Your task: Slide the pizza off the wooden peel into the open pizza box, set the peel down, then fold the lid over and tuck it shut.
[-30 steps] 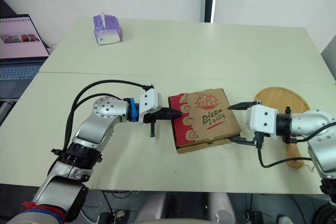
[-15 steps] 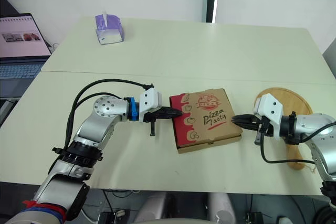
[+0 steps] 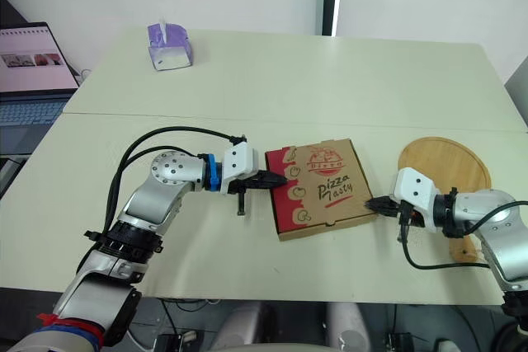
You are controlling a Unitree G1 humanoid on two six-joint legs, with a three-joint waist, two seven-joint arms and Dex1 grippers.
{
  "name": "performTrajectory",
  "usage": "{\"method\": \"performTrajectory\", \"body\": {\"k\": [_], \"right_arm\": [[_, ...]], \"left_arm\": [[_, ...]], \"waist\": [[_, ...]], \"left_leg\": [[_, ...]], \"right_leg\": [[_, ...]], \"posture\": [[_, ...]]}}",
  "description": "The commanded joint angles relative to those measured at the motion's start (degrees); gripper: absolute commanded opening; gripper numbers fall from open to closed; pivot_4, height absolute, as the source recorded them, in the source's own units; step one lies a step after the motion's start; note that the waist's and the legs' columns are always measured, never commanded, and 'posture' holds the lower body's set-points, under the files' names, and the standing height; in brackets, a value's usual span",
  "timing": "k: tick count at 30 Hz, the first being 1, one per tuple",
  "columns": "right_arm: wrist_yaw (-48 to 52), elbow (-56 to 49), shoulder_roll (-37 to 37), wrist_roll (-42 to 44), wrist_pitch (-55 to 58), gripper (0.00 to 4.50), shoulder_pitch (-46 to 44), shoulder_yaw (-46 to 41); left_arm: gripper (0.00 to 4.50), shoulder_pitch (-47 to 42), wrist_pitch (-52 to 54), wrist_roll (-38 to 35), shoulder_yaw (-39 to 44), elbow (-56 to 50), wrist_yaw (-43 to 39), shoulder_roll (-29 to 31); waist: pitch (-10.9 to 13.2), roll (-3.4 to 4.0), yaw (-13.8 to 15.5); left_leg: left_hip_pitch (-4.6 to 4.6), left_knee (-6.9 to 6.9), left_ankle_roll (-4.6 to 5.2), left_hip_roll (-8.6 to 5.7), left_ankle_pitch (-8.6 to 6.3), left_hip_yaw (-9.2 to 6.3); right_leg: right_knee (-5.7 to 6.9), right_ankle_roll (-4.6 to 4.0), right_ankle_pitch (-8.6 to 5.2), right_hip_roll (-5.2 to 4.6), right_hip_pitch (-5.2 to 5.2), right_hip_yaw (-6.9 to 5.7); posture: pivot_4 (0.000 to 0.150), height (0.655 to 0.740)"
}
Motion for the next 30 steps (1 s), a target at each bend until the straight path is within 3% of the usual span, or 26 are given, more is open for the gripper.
{"method": "performTrajectory", "body": {"k": [1, 4, 9, 13, 18, 30], "right_arm": [[0.2, 0.4, -0.3, -0.6, -1.0, 0.03, -0.7, -0.4], [0.1, 0.3, 0.1, 0.4, -0.6, 0.03, -1.1, -1.0], [-1.6, 1.6, 0.9, 3.2, 1.7, 0.03, -4.7, -4.8], [-3.0, 3.7, -0.5, 1.6, 1.8, 0.03, -6.7, -6.1], [-6.3, 9.0, -1.7, -6.8, -2.0, 0.03, -7.2, -2.6], [-2.6, 5.0, -0.8, -6.9, -1.0, 0.03, -3.1, 1.4]], "left_arm": [[0.00, -0.9, -0.2, 1.5, -0.8, 0.9, 0.0, 0.4], [0.00, -0.9, -1.0, 1.9, -0.9, 1.6, 0.0, 0.5], [0.00, -1.5, 5.9, -6.8, 5.6, -3.4, 1.6, -1.5], [0.00, -0.8, 12.0, -10.6, 10.4, -7.6, 3.4, 0.9], [0.00, 6.1, 14.3, -6.2, 12.0, -12.7, 6.1, 9.8], [0.00, 11.7, 17.2, -2.3, 3.6, -16.1, 11.5, 5.2]], "waist": [[0.0, 0.00, 0.0], [0.0, 0.01, 0.0], [0.0, 0.00, 0.0], [0.0, 0.00, -0.1], [0.0, 0.07, -0.6], [0.0, 0.06, 0.5]], "left_leg": [[0.00, 0.00, 0.00, 0.00, 0.00, 0.00], [0.01, 0.01, 0.00, 0.00, 0.00, 0.01], [-0.01, 0.05, 0.01, 0.00, -0.01, 0.01], [-0.02, 0.05, -0.01, 0.01, 0.00, -0.03], [0.01, -0.01, -0.03, 0.02, 0.01, 0.02], [-0.02, 0.00, -0.01, -0.02, 0.00, 0.01]], "right_leg": [[0.00, 0.00, 0.00, 0.00, 0.01, 0.00], [0.00, 0.00, 0.00, 0.00, 0.03, 0.00], [0.03, 0.00, 0.00, 0.00, 0.01, 0.01], [0.03, 0.00, 0.00, 0.00, 0.00, -0.01], [0.01, 0.00, 0.00, 0.00, -0.02, 0.04], [0.00, 0.00, 0.00, -0.05, -0.02, 0.02]], "posture": [[0.150, 0.7400], [0.150, 0.7400], [0.150, 0.7400], [0.150, 0.7400], [0.150, 0.7400], [0.150, 0.7400]]}}
